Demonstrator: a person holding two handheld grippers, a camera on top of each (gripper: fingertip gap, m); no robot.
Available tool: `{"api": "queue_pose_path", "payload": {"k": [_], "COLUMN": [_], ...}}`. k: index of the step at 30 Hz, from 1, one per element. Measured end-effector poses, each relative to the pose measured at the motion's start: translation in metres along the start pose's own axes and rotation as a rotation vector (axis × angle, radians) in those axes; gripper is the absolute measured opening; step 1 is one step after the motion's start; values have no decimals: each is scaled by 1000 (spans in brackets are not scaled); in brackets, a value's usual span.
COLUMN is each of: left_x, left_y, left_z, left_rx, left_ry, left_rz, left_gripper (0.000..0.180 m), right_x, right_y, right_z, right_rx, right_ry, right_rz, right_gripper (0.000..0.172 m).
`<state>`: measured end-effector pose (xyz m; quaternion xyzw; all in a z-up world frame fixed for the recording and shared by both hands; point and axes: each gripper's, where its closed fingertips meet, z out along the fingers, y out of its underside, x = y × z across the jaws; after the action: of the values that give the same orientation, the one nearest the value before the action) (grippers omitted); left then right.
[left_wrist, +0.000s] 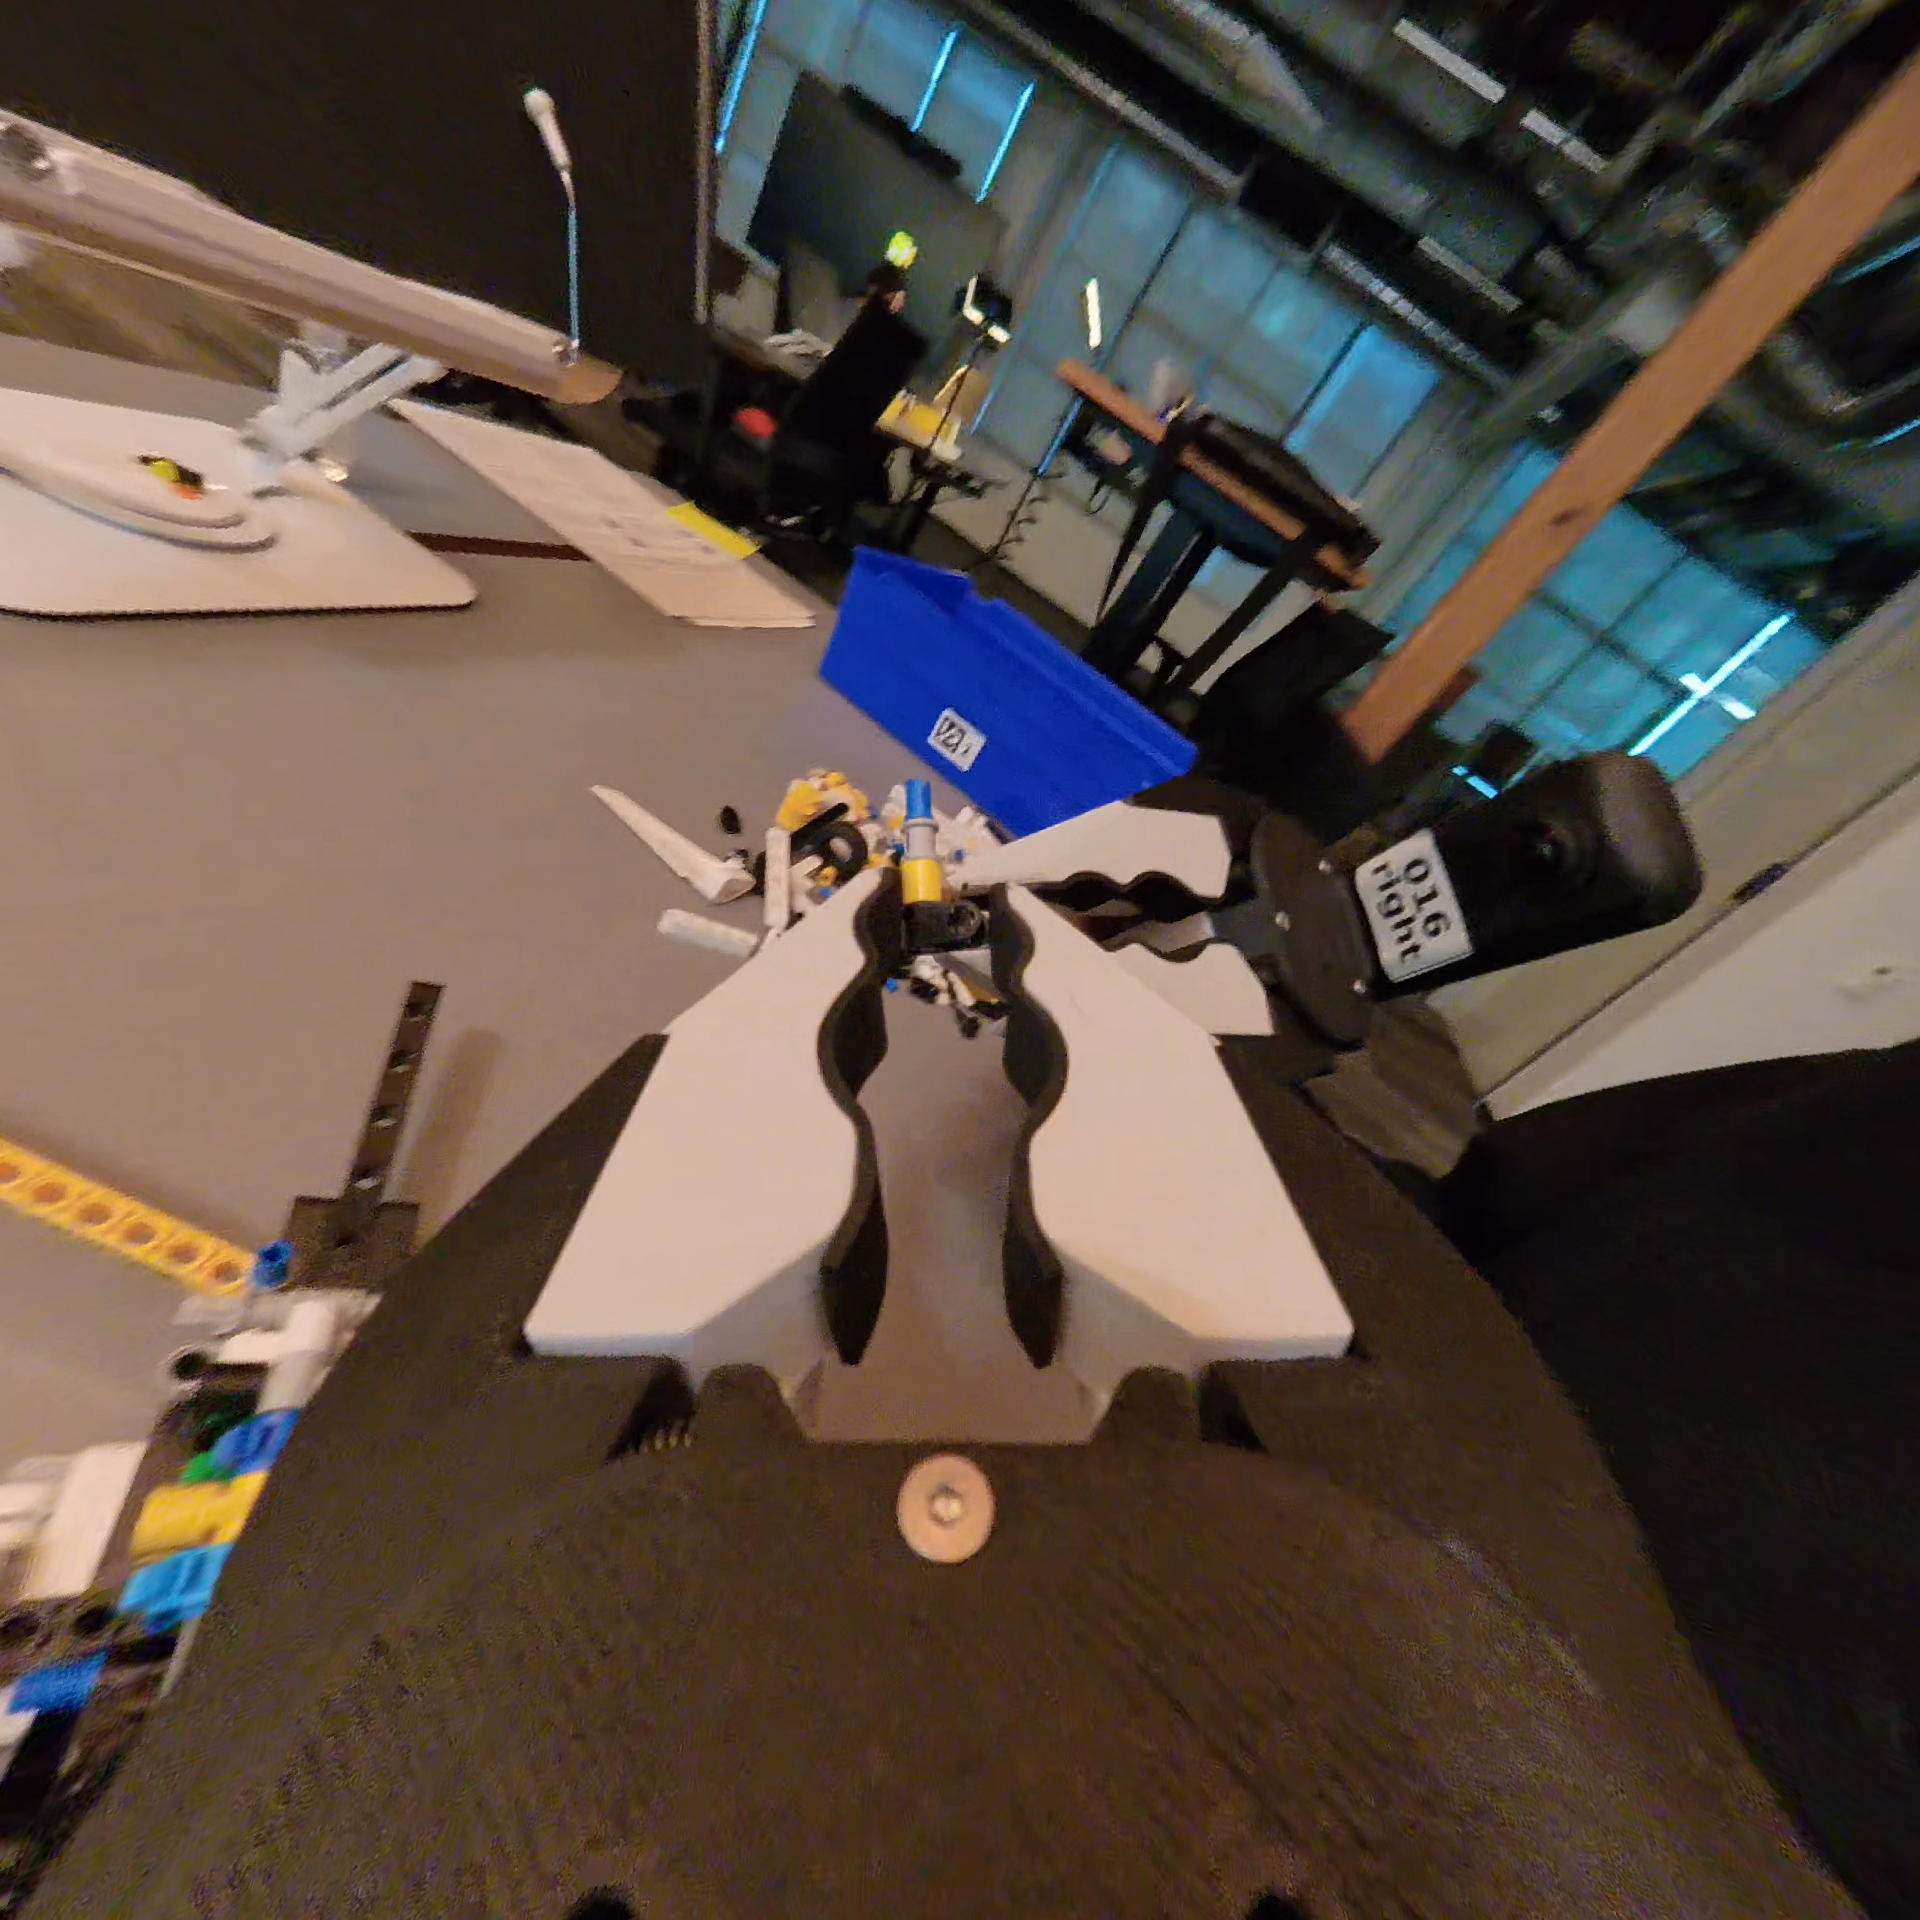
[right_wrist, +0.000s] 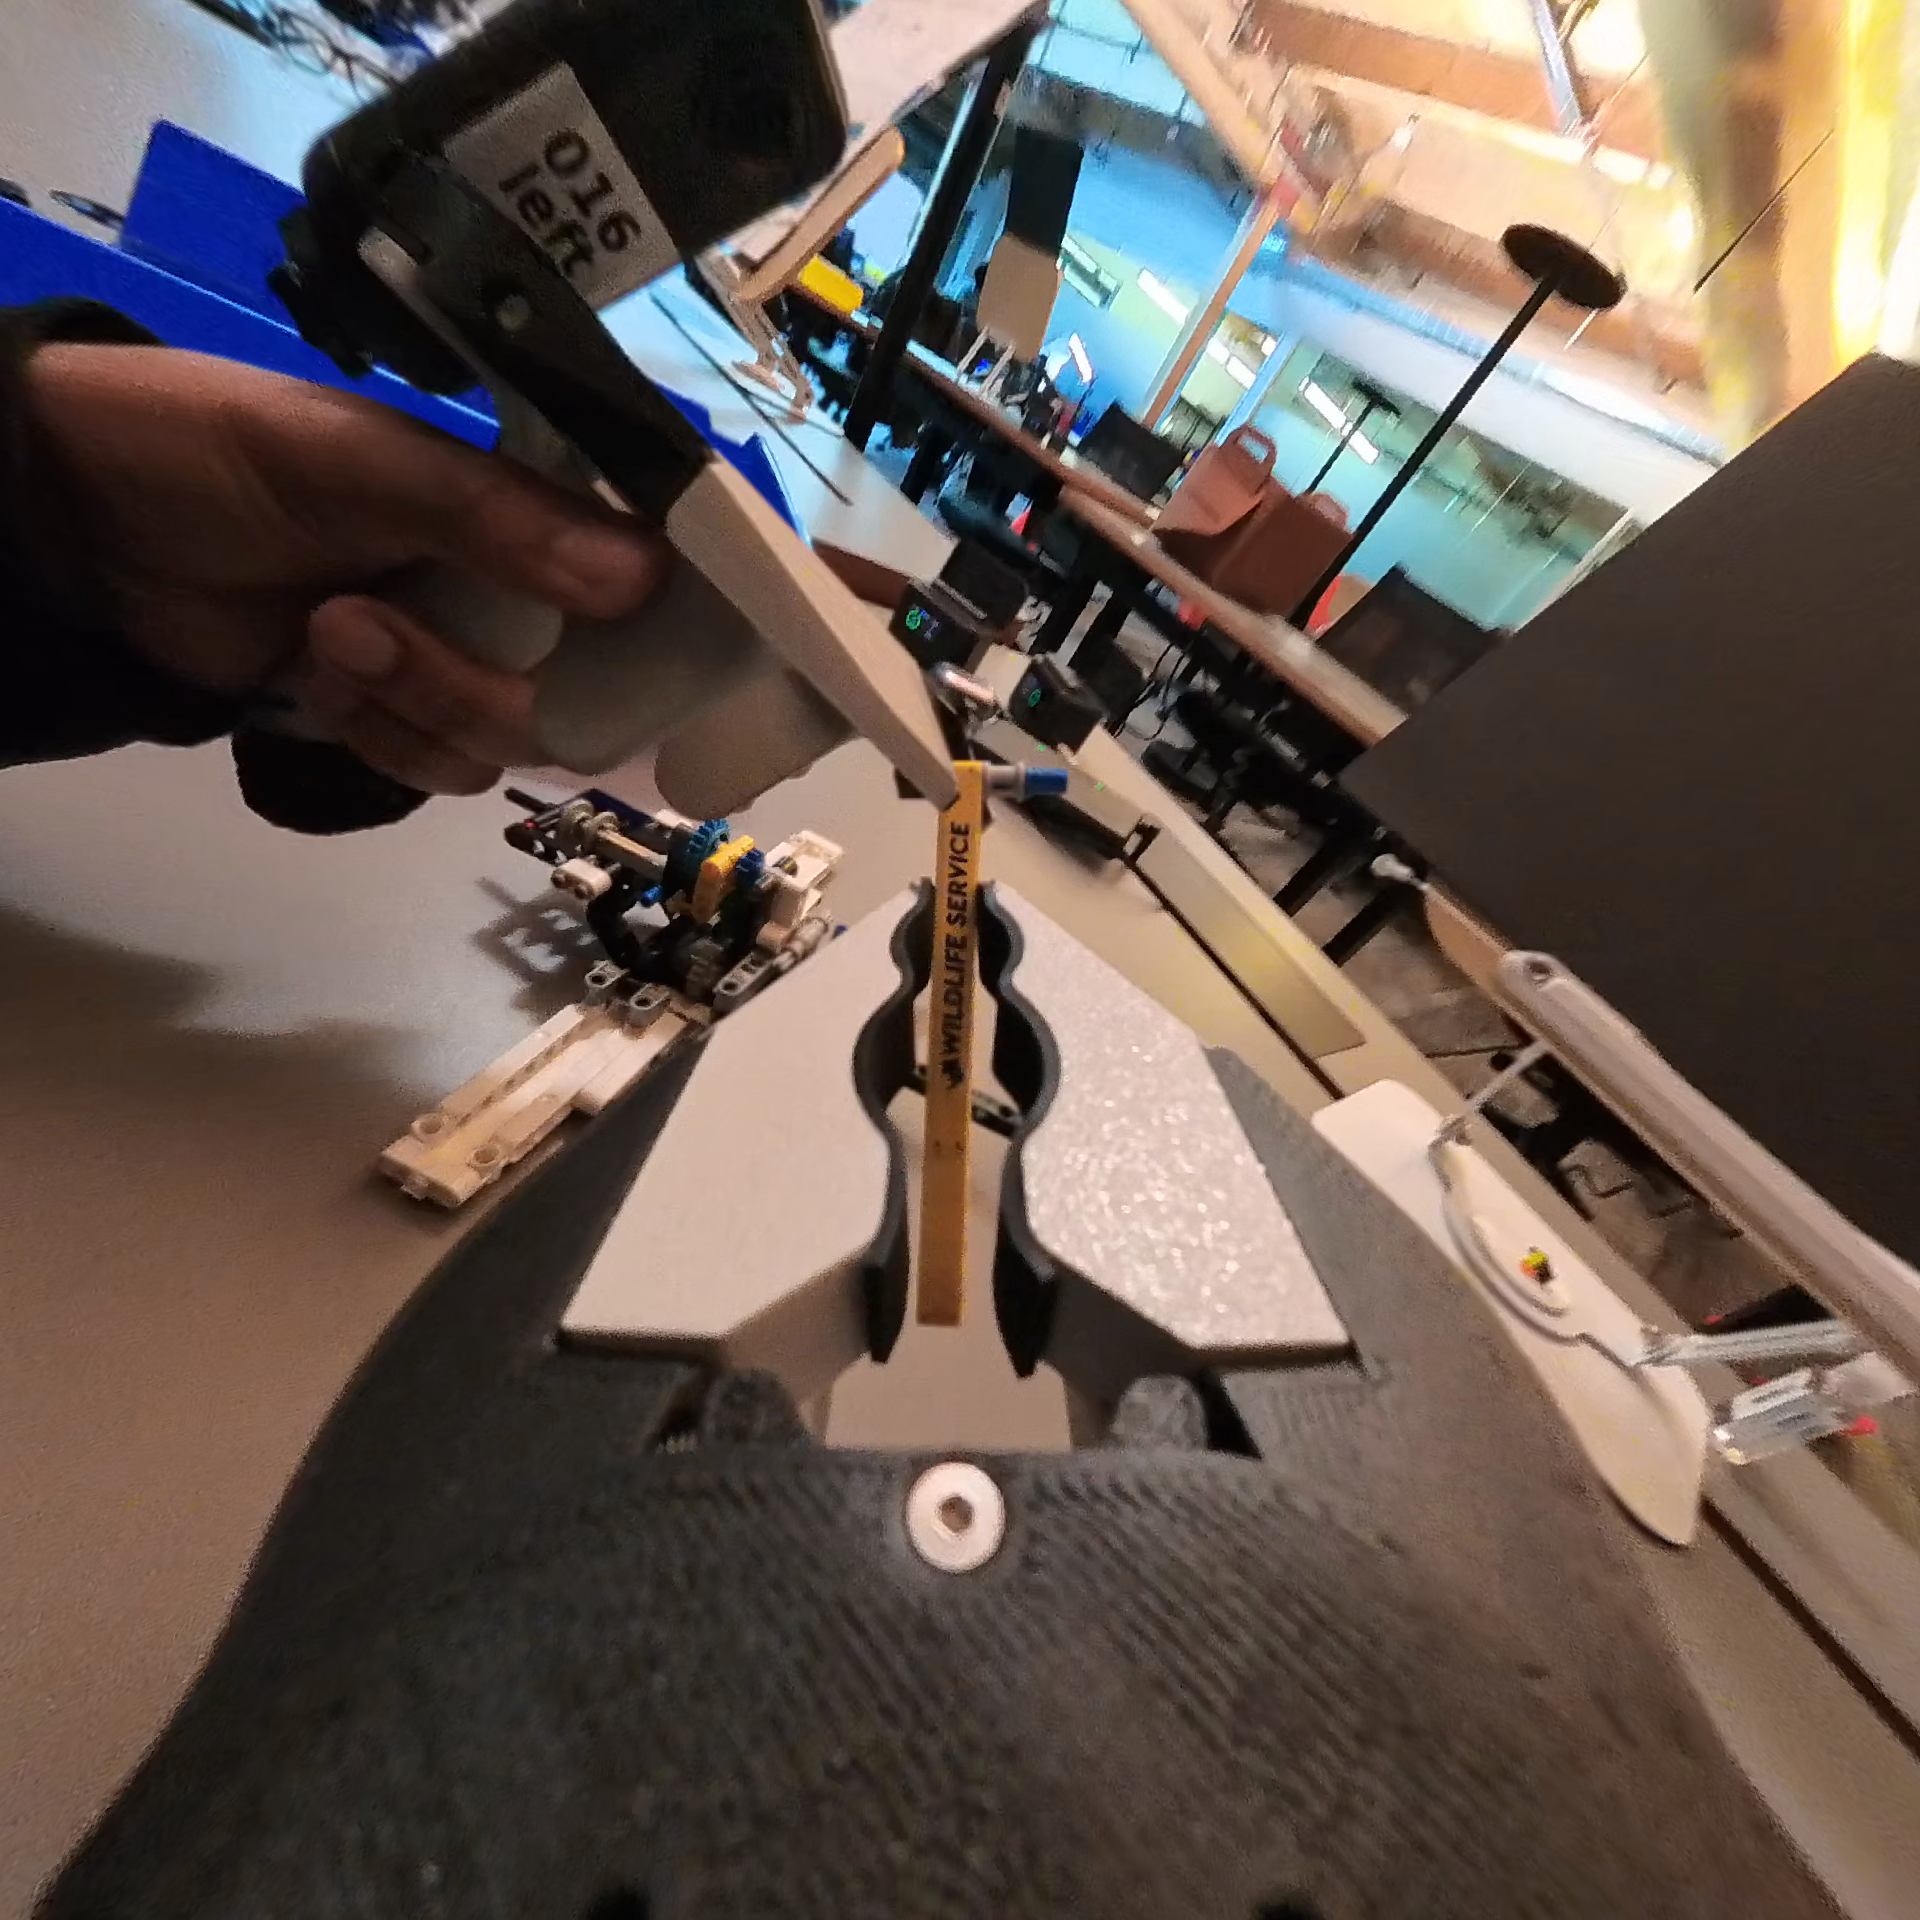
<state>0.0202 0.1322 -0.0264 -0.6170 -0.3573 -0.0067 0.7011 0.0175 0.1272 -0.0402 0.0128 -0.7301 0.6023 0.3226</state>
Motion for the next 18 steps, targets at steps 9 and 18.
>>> {"api": "queue_pose_path", "payload": {"k": [9,18], "left_x": [11,29], "left_y": [1,10], "left_z": [2,13], "left_rx": [-5,-32], "left_ry": [16,53], "left_rz": [110,224], "left_gripper": [12,12], "right_x": [10,25], "right_y": [-31,-31], "right_z": [-24,-33], "right_rx": [252,408], "right_ry": [44,-216], "right_rz": [89,686], "right_gripper": [14,12]}}
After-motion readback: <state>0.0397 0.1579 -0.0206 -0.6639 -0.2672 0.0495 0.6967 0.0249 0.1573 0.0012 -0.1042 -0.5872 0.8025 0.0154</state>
